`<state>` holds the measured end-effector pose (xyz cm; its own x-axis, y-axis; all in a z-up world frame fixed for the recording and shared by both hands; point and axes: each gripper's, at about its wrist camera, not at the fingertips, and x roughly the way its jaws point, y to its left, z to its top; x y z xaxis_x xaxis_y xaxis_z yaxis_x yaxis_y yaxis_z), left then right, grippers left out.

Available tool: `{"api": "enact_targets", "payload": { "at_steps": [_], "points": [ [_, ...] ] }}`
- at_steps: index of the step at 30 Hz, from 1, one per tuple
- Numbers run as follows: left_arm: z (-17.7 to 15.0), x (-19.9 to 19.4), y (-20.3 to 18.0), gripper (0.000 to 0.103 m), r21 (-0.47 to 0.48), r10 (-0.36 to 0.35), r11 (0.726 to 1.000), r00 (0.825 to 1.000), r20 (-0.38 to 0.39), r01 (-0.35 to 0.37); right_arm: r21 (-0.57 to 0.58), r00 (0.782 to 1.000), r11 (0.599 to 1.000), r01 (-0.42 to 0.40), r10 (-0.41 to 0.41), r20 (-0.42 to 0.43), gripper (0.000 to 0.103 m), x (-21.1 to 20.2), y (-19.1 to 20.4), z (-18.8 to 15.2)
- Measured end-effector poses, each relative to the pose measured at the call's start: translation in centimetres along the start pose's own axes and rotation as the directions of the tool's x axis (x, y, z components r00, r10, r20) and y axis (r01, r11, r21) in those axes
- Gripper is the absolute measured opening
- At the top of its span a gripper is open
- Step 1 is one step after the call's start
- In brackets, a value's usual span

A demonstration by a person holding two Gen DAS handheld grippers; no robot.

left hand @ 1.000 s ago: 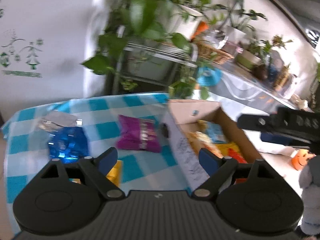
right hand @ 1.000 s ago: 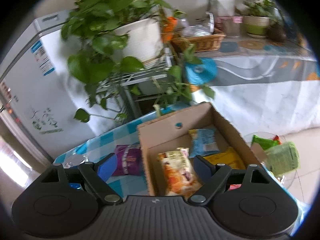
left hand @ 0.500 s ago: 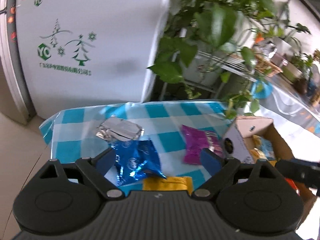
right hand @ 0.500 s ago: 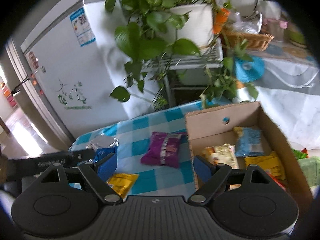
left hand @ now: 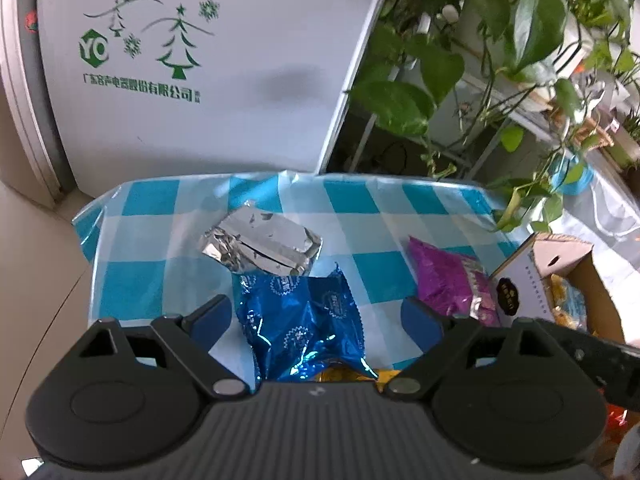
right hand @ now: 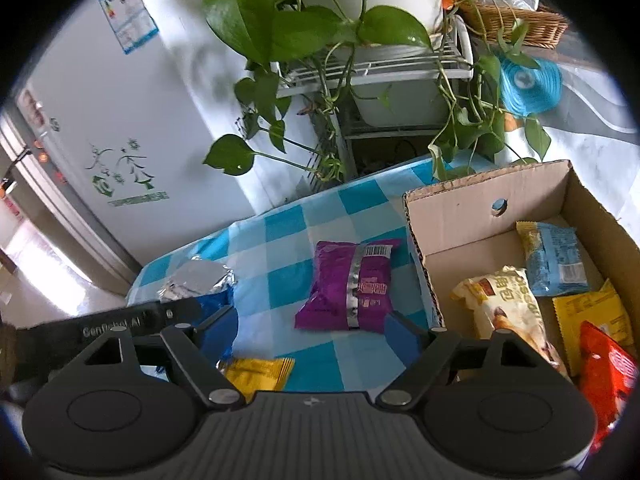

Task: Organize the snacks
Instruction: 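Lower left fingers onto the blue foil bag while right fingers lower onto the purple bag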

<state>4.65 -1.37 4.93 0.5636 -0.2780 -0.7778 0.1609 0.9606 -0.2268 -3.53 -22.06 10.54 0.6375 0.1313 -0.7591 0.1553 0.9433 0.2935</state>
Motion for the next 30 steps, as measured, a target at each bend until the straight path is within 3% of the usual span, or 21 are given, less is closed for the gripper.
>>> {"api": "enact_targets", "payload": {
  "at_steps": [9, 19, 30],
  "points": [
    [0.4, 2.7, 0.4, 0.091, 0.001, -0.004, 1.0, 0.999, -0.048, 0.004, -0.042, 0.998, 0.998, 0.045, -0.047, -0.039, 0.086, 4.3, 1.3, 0.8],
    [0.3, 5.0, 1.3, 0.091, 0.008, -0.002, 1.0, 0.997, -0.079, 0.002, 0.002, 0.99, 0.993, 0.114, -0.113, -0.08, 0.085, 7.4, 1.4, 1.1],
    [0.0, 4.2, 3.7, 0.084, -0.02, 0.045, 0.999, 0.998, -0.052, -0.046, 0.004, 0.979, 0.983, 0.183, -0.181, -0.092, 0.084, 9.6, 1.7, 1.3]
  ]
}}
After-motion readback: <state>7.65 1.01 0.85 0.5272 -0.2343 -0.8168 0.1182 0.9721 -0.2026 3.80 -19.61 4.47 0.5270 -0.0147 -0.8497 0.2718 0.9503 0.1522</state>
